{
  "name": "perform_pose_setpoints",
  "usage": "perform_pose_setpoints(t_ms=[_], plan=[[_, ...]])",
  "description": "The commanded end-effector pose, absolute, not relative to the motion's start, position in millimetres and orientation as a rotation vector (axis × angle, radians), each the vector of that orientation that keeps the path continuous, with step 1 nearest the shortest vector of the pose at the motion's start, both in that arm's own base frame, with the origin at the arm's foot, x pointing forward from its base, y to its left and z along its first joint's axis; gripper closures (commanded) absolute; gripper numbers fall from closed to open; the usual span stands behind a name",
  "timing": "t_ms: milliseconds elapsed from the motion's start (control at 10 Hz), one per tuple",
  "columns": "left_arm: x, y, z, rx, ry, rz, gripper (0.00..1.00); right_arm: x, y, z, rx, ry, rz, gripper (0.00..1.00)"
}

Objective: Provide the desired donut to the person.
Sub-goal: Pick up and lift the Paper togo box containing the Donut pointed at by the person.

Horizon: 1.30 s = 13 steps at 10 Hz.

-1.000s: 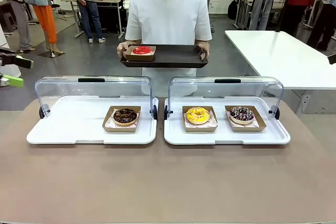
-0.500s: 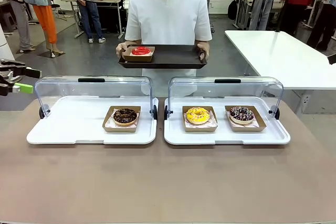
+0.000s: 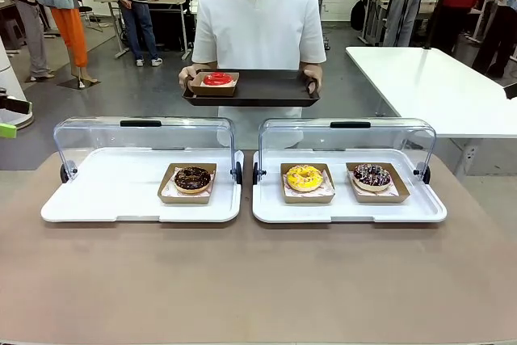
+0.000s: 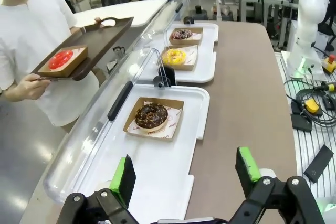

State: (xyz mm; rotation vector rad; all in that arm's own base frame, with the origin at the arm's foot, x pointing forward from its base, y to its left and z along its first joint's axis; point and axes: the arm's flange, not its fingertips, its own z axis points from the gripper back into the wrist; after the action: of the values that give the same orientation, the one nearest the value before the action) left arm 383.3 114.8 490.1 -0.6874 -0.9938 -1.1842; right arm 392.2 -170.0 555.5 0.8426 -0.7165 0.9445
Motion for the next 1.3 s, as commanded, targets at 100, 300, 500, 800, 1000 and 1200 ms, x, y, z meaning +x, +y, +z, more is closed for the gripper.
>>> perform_pose_setpoints(t_ms=[100,300,500,800,1000,1200], plan=[[383.3,114.8,490.1,-0.687,-0.994,-1.184,0.0,392.5,-168.7,555.7,0.85,-0.72,0.939,0.0],[383.3,114.8,490.1,-0.687,-0.994,-1.184,0.0,392.5,-168.7,555.7,0.85,-0.72,0.939,0.0],[383.3,114.8,490.1,-0.687,-0.994,-1.184,0.0,392.5,-168.7,555.7,0.85,-0.72,0.939,0.0],[383.3,114.8,490.1,-0.687,-0.994,-1.184,0.0,392.5,-168.7,555.7,0.85,-0.72,0.939,0.0],[383.3,114.8,490.1,-0.687,-0.994,-1.184,0.0,392.5,-168.7,555.7,0.85,-0.72,0.939,0.0],[383.3,114.8,490.1,-0.687,-0.994,-1.184,0.0,392.5,-168.7,555.7,0.85,-0.72,0.939,0.0]])
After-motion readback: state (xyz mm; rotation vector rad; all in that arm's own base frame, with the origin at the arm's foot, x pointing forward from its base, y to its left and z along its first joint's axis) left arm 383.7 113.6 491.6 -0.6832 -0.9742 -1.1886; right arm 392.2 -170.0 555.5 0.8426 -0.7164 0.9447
